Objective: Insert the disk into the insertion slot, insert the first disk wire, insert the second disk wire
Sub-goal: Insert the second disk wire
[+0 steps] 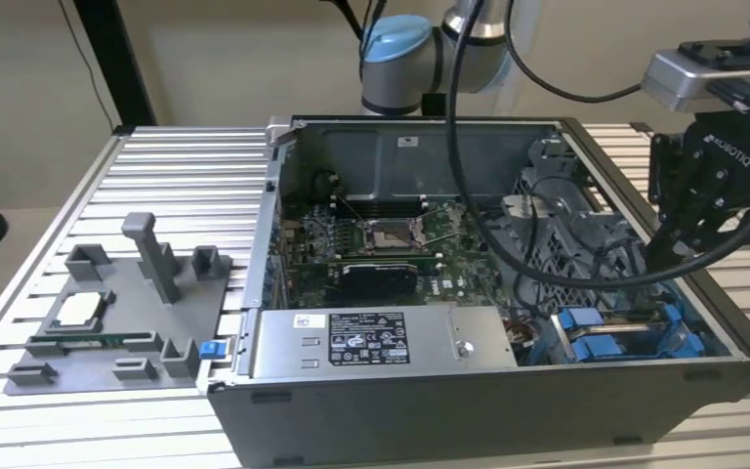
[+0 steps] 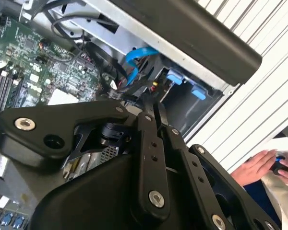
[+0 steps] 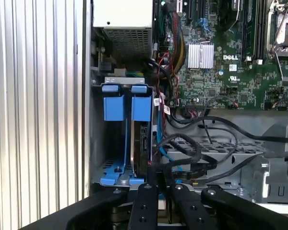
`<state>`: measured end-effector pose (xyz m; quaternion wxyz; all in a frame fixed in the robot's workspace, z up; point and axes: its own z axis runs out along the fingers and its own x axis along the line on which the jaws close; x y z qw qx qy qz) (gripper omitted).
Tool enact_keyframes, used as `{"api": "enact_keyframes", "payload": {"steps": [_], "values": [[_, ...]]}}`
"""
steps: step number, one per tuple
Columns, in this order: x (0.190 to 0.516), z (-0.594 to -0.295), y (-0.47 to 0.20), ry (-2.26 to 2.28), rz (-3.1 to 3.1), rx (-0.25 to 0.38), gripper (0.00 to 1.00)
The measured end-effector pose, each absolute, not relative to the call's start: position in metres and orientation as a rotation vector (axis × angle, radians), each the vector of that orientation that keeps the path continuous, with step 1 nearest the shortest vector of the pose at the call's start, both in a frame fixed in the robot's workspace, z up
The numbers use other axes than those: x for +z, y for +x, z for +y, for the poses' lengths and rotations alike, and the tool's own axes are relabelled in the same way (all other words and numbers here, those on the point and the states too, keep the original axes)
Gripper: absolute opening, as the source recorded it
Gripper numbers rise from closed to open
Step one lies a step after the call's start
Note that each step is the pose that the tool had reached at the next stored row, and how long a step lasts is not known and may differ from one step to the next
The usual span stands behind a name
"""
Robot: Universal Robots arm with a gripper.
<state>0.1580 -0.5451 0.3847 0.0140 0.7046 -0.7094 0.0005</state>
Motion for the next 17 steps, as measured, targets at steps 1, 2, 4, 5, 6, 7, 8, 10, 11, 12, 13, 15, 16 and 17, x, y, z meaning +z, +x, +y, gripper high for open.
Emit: {"api": "enact_keyframes", "payload": {"steps": [1,2,4,5,6,7,8,10,11,12,13,15,16,17], "values": [[0.385,-0.545,0.155,2.194,-2.209,0.002,0.00],[0.386,-0.545,0.151,2.195,-2.210,0.002,0.00],[0.386,-0.545,0.143,2.196,-2.211,0.004,0.00],[0.386,-0.545,0.139,2.197,-2.212,0.007,0.00],[0.386,-0.545,0.135,2.199,-2.214,0.011,0.00],[0.386,-0.545,0.133,2.201,-2.216,0.014,0.00],[0.386,-0.546,0.130,2.202,-2.218,0.018,0.00],[0.386,-0.548,0.126,2.205,-2.220,0.023,0.00],[0.386,-0.549,0.125,2.205,-2.221,0.024,0.00],[0.386,-0.549,0.125,2.205,-2.221,0.024,0.00],[0.386,-0.549,0.125,2.205,-2.221,0.024,0.00],[0.386,-0.549,0.125,2.205,-2.221,0.024,0.00],[0.386,-0.549,0.125,2.205,-2.221,0.024,0.00],[0.386,-0.550,0.125,2.205,-2.221,0.024,0.00]]}}
